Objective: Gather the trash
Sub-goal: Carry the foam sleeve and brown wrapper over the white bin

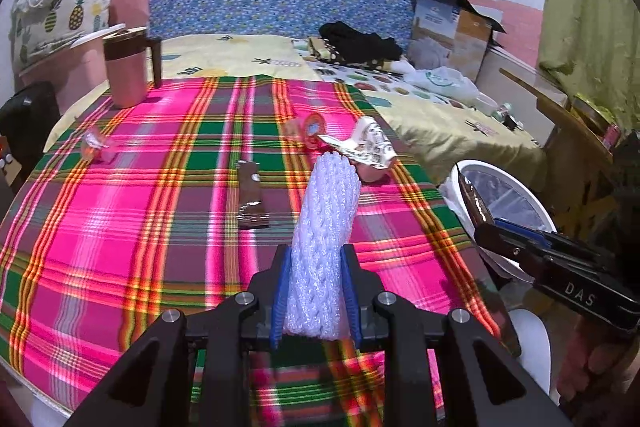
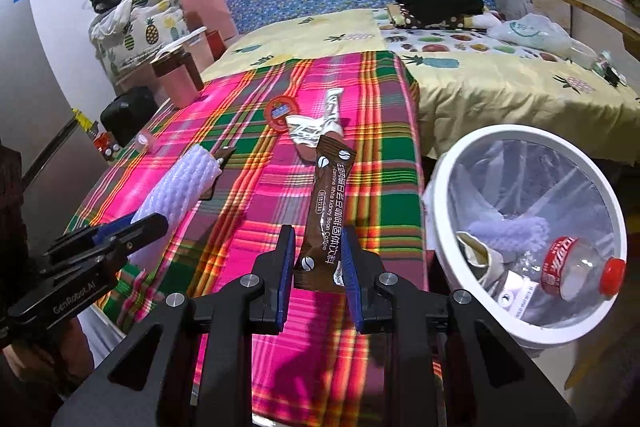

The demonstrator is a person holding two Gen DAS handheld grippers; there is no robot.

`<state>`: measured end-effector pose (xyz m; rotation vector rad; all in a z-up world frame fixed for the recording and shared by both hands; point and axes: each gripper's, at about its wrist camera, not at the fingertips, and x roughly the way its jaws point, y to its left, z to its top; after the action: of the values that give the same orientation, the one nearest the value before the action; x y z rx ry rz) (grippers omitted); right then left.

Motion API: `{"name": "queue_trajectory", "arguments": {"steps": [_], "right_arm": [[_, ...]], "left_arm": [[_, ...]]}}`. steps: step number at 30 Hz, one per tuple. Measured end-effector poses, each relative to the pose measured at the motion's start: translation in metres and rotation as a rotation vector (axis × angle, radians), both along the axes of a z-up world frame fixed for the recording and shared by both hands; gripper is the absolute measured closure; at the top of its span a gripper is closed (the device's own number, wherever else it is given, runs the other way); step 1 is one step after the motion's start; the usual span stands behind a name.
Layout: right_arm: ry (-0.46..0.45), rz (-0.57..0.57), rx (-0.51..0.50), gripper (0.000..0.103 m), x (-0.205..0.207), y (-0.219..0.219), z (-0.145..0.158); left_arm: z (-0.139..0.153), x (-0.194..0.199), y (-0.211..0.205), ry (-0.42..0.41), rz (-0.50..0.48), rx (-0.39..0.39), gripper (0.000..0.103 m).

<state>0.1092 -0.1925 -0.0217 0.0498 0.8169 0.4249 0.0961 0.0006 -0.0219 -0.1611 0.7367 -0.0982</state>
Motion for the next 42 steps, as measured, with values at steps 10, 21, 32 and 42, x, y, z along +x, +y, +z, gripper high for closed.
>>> {"name": "queue_trajectory", "arguments": {"steps": [10, 21, 32, 42], "right_arm": [[-0.003, -0.066, 0.001, 0.079, 0.001, -0.025, 0.001], [-0.003, -0.154, 0.003, 0.079, 0.001, -0.059, 0.000], [0.007, -0.235, 0.007, 0.079, 0.003, -0.090, -0.003], [0.031, -0.277, 0.002, 0.079, 0.007, -0.108, -0.010]], "left_arm": [[0.002, 0.011, -0.031, 0.000, -0.079, -0.009, 0.078], [0.003, 0.026, -0.070, 0.004, -0.170, -0.015, 0.078], [0.001, 0.047, -0.111, 0.019, -0.259, -0.027, 0.078], [-0.001, 0.074, -0.149, 0.032, -0.338, -0.039, 0.078]]}}
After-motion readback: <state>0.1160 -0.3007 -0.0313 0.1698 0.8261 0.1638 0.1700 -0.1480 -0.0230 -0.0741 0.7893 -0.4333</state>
